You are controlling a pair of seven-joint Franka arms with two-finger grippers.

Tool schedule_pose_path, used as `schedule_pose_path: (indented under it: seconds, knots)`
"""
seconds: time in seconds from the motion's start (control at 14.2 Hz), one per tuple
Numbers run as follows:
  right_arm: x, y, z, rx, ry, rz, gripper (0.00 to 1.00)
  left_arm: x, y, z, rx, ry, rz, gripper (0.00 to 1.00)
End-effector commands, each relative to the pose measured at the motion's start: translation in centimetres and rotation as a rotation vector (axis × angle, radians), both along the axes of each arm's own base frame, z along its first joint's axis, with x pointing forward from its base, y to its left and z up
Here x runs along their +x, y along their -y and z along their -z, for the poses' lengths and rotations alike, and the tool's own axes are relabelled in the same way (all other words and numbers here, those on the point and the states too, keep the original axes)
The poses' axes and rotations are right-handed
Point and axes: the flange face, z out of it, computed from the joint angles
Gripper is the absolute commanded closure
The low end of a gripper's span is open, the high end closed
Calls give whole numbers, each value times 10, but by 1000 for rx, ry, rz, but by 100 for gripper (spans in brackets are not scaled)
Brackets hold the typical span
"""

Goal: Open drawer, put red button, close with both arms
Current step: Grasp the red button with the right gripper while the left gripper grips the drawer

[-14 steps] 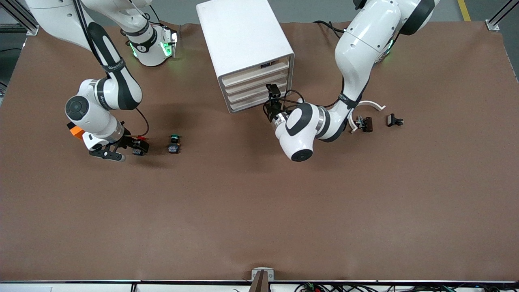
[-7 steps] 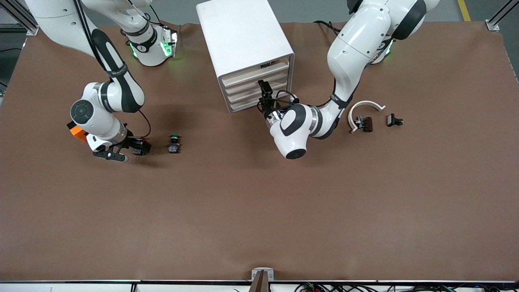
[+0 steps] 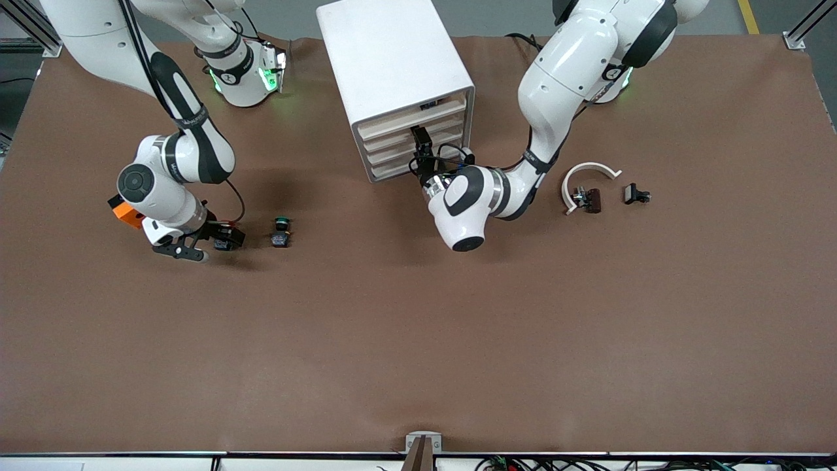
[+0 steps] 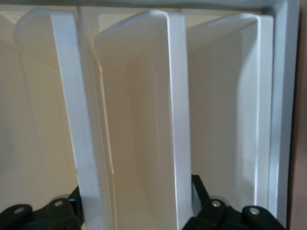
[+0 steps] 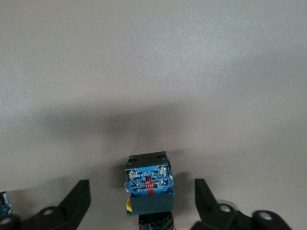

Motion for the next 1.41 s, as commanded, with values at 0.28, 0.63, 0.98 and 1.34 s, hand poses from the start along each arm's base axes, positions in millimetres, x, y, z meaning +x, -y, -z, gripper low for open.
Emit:
schedule_pose_path:
  seconds: [0.28, 0.63, 0.98, 1.34]
  knots:
    - [-3, 9, 7, -12, 27, -6, 75, 5, -7, -7, 17, -70, 6, 20]
    - [-2, 5, 0, -9, 3, 4, 100, 10, -12, -3, 16, -53, 5, 0]
    - [24, 6, -67, 3, -59, 49, 100, 40, -26, -10, 17, 15, -22, 0]
    - [51, -5, -145, 3, -122, 130, 100, 56, -28, -31, 14, 65, -16, 0]
